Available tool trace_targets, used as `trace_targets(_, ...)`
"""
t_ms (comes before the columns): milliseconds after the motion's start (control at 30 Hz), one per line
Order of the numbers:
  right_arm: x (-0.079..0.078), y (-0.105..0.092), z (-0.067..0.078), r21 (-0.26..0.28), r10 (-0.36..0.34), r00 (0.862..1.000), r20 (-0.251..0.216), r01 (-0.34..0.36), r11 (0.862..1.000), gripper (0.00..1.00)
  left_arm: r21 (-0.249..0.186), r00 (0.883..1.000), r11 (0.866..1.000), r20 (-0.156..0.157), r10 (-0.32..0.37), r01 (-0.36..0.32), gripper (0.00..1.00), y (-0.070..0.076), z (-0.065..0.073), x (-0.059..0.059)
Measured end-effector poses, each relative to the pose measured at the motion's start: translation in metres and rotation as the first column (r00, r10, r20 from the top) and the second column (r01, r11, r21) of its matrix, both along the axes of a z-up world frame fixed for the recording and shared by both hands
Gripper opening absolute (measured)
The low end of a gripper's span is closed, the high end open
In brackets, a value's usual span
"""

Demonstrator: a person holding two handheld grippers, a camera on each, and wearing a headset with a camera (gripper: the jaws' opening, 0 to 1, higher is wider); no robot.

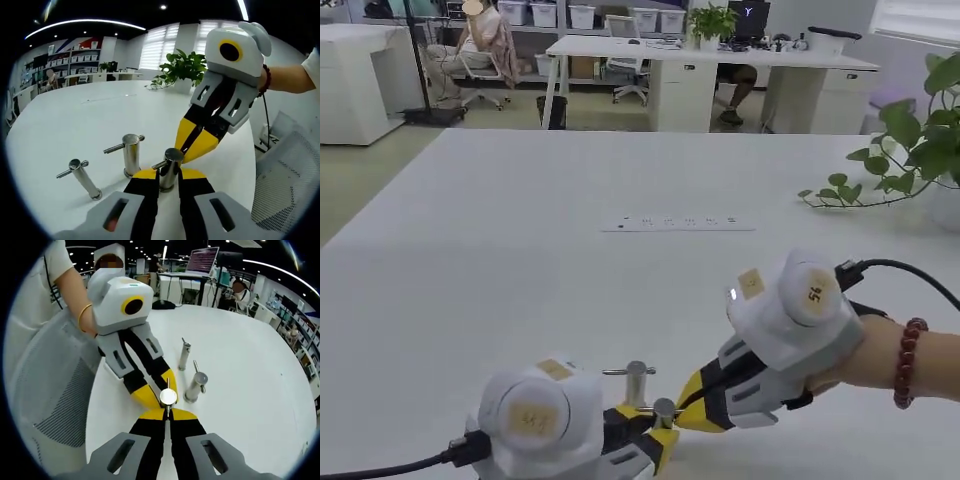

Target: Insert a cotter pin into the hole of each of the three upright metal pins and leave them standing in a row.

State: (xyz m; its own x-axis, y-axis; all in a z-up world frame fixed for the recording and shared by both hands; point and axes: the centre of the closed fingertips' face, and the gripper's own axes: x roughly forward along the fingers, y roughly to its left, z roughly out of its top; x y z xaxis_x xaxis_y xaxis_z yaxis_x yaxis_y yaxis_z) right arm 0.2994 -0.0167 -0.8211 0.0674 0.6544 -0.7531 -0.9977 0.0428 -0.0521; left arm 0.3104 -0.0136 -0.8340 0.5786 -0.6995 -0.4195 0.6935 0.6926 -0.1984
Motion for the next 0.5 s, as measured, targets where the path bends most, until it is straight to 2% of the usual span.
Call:
trace_targets(267, -0.004, -0.002, 0.007, 0.04, -0.018, 1.0, -0.022, 0.019, 0.999, 0.1, 0.007, 1.0, 1.0, 0.004, 0.003, -0.003, 0.13, 0.0, 0.0, 0.0)
trace_targets(500, -0.001, -0.011, 0.009, 0.027, -0.031, 1.0, -0.003, 0.031, 0.999, 0.09, 0.009, 1.0, 1.0, -0.001, 0.004, -0.004, 0.13, -0.001, -0.001, 0.0)
